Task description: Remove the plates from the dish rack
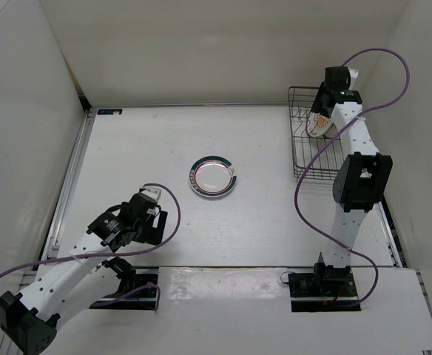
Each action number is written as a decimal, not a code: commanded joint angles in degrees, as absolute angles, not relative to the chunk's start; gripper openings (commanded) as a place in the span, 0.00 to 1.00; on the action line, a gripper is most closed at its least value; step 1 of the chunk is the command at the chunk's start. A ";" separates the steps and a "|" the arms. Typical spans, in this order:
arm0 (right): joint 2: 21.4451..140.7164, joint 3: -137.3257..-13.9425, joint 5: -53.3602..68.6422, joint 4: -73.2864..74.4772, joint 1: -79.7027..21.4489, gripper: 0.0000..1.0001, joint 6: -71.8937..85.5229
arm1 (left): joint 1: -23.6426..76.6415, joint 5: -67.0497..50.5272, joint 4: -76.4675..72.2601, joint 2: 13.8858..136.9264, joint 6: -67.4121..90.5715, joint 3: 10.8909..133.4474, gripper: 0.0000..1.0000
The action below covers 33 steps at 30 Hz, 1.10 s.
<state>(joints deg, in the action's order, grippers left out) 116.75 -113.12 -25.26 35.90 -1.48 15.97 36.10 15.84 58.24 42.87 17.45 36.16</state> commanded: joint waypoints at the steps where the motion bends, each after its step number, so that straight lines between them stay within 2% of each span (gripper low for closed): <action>1: 118.30 -119.35 -23.29 35.68 -0.70 0.73 16.70 | 35.86 15.29 57.83 43.50 16.96 37.79 1.00; 7: 120.84 -119.26 -19.87 36.74 3.95 0.70 16.27 | 35.86 15.38 57.48 44.12 16.88 37.71 1.00; 9: 121.46 -119.53 -15.39 36.83 4.91 0.66 15.91 | 35.95 15.12 57.57 44.38 16.70 37.88 1.00; 11: 123.57 -120.40 -9.28 36.65 5.80 0.60 14.95 | 35.95 15.21 57.66 44.91 16.61 37.71 1.00; 12: 124.01 -120.76 -8.71 37.17 6.06 0.51 14.94 | 35.86 15.03 57.66 45.00 16.61 37.79 1.00; 13: 125.75 -121.37 -8.70 37.53 6.24 0.47 14.94 | 35.86 15.12 57.57 45.17 16.61 37.79 1.00; 21: 126.47 -118.31 -11.25 36.47 7.38 0.37 15.47 | 35.95 15.73 57.39 45.97 16.44 37.88 1.00; 22: 126.47 -117.95 -11.51 35.78 7.38 0.32 15.29 | 36.03 15.73 57.57 45.97 16.44 37.88 1.00; 24: 126.04 -116.90 -11.51 35.34 7.47 0.26 13.89 | 35.77 15.65 57.66 46.14 16.44 37.79 1.00; 25: 125.86 -116.37 -11.60 35.25 7.47 0.17 13.45 | 35.86 15.64 57.66 46.14 16.44 37.79 1.00; 27: 124.98 -115.23 -11.95 34.89 7.56 0.08 12.04 | 35.77 15.56 57.57 46.32 16.26 37.97 1.00; 28: 124.46 -115.05 -12.30 34.89 7.30 0.00 10.82 | 35.95 15.56 57.48 46.67 16.35 37.97 1.00; 33: 122.18 -112.51 -16.08 35.95 7.38 0.00 9.58 | 35.86 15.29 57.66 46.50 16.43 37.97 1.00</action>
